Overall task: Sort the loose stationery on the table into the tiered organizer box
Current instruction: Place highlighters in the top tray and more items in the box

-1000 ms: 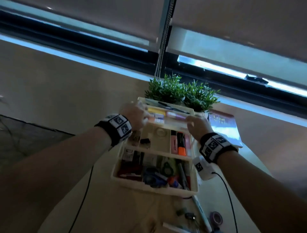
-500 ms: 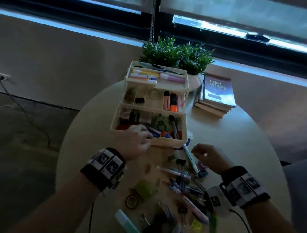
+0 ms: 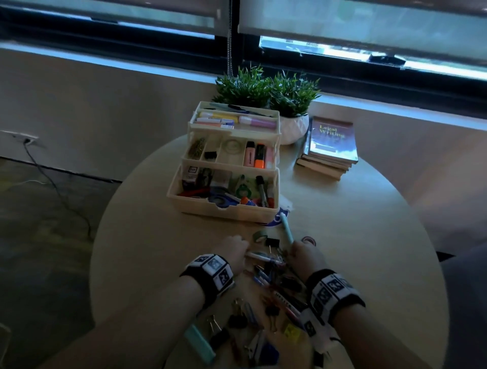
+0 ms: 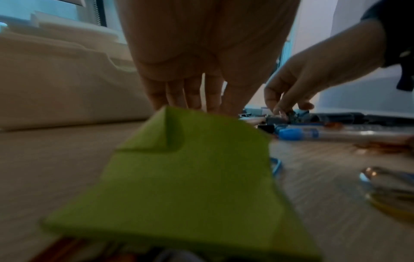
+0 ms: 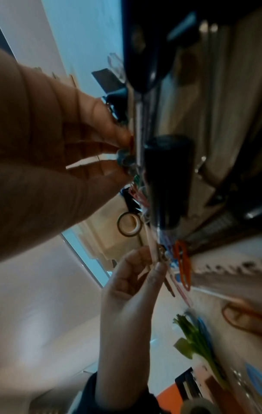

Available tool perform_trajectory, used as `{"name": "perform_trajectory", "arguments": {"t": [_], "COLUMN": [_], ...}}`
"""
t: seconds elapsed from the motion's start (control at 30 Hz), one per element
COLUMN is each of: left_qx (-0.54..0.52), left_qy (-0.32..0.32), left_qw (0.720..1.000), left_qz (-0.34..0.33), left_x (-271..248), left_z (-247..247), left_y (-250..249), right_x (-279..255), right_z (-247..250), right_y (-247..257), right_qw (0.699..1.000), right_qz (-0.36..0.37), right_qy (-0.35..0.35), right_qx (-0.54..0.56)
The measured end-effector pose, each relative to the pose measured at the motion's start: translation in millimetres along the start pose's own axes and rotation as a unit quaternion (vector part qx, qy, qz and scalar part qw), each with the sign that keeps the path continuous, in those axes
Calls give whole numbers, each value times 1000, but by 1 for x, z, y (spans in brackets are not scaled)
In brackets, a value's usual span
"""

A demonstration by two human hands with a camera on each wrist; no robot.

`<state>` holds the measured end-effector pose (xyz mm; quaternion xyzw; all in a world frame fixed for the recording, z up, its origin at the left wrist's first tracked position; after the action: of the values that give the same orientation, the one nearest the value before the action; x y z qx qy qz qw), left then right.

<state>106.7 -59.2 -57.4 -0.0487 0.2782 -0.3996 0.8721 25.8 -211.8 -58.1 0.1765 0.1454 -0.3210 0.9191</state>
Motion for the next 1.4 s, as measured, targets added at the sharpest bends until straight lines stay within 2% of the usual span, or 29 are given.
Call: {"name": "perform_trajectory", "arguments": {"t": [0.17,0.33,0.4,0.5,0.57,0.7,0.8,0.93,1.17,1.4], "left_qx": [47,13,-25,-83,-99,-95,-95,-88,-35,16], "left_qy": [11,-35,-75,-180,-240,-312,-350,-391,-353,-305], "left_qw": [999,999,996,977,961,943,931,916,935,952], "left_qz": [9,-29,-47,-81,-92,-71,-35,-23,8,4], "left_x": [4,-12,-21,-31,-36,-35,-26,-1,79,150], "left_z": [5,21,35,70,99,157,198,248,303,317], "left_y": [-6,6,12,26,38,69,95,122,161,165], "right_x": [6,14,17,22,23,27,50,102,159,190], "right_z": [6,16,24,50,77,144,179,198,200,190], "right_y": [1,-11,-12,-12,-9,28,70,106,144,150], "right_qw": [999,993,991,987,983,964,967,976,976,971], "right_qz": [-34,-62,-67,-62,-48,40,103,102,113,141], "right_qy": [-4,10,23,9,-29,-147,-172,-178,-183,-180], "right_qx": [41,96,112,145,173,218,156,73,-21,-75]}}
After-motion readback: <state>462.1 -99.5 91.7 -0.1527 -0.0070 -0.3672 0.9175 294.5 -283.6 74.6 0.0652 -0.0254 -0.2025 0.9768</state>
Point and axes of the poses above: each hand's wrist, its own x-axis towards the middle knuckle, its own z-axis out of the back of the hand, y = z × x, the point moved 4 cm from there along x, towards the middle knuckle, and after that the axes turned 6 degrees about -z, right-handed, at the moved point
